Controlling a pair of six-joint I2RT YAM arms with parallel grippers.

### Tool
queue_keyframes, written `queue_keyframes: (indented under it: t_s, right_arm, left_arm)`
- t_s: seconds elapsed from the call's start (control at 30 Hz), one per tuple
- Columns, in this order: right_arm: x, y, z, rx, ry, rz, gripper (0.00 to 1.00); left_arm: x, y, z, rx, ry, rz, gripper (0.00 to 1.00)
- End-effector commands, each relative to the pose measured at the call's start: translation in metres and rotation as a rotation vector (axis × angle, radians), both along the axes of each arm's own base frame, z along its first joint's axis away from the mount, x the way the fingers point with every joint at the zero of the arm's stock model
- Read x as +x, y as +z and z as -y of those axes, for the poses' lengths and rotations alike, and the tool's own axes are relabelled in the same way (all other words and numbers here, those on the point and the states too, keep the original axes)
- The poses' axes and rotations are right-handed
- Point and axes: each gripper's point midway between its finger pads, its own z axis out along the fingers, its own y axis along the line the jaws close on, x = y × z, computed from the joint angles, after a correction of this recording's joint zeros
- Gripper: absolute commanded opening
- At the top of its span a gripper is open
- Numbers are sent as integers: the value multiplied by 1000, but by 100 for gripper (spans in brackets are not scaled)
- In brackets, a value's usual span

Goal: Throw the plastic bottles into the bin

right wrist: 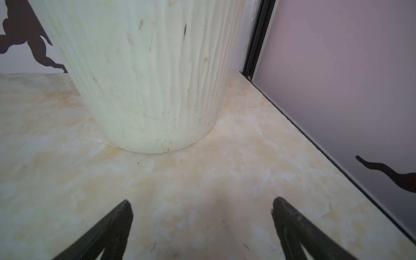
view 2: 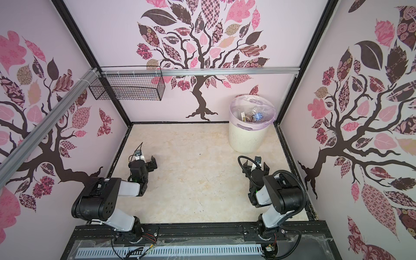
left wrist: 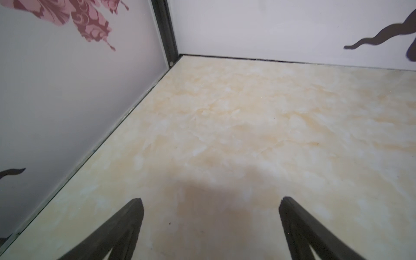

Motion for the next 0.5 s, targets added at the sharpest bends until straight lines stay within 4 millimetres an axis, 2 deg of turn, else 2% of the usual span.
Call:
queue_keyframes:
  t_s: [0.0,0.3,0.47]
  right_arm:
    - [20,36,1,49,-33,116,100]
    - [24,35,2,57,-33,103,100]
    - [25,34,3,58,-33,101,100]
  left_arm:
    - [0,17,0,38,21,75,98]
    - [1,16,-1,36,22,68,98]
    - [9,10,-7,-19,-6,28,98]
